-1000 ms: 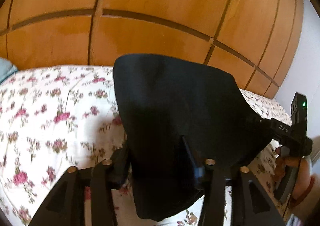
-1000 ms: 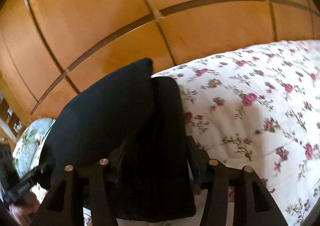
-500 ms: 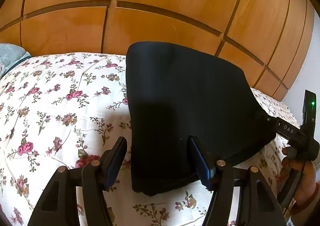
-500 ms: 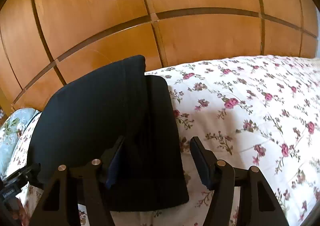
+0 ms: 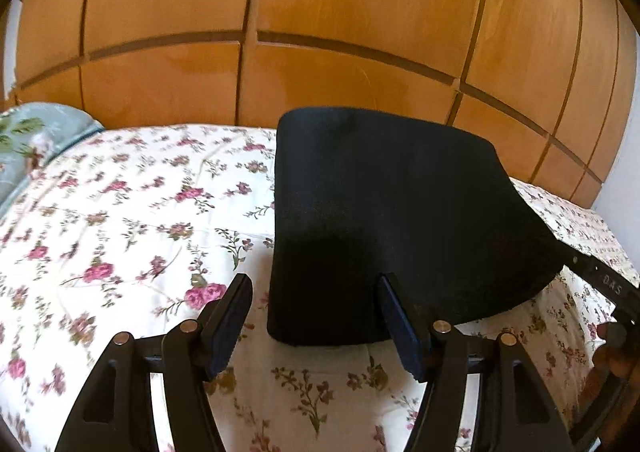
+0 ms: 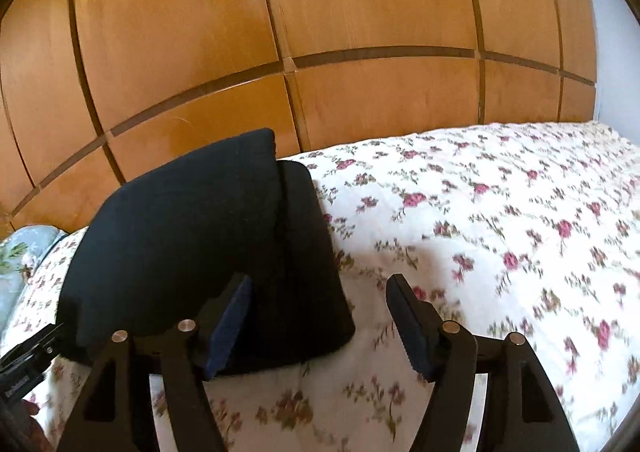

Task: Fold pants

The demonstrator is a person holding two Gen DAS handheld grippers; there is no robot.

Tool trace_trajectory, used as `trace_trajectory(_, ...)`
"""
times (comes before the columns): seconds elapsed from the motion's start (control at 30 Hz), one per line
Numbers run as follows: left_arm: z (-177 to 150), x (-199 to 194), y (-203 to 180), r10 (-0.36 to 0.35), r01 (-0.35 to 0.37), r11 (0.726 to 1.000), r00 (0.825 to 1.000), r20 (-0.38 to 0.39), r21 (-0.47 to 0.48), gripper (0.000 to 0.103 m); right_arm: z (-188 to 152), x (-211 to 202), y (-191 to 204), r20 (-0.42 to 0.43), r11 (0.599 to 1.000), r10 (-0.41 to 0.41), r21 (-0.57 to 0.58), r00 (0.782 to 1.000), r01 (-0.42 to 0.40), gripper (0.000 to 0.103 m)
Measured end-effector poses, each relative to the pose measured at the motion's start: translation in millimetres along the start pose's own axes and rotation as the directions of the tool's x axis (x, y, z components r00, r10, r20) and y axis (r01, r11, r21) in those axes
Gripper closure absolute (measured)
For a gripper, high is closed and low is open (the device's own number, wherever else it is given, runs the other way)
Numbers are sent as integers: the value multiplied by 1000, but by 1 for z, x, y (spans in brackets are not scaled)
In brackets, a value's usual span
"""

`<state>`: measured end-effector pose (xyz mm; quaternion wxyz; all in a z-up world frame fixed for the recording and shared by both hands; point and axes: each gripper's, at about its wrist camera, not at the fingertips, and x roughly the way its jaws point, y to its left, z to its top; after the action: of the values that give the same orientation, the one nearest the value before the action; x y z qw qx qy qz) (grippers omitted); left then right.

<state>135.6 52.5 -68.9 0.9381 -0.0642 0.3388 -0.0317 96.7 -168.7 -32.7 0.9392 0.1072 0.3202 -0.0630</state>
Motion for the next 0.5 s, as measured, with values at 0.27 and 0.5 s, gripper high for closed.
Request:
trace_trajectory(0.27,-17,-29,-16,53,-54,999,995,84,5,28,-23,-24,20,53,994,54,-98,997,-49,30)
trace_trajectory(0.5,-27,-48,-28,45,-52,998,985,167,40,28,-42,-57,42,151,983,80,-177,985,-52,30)
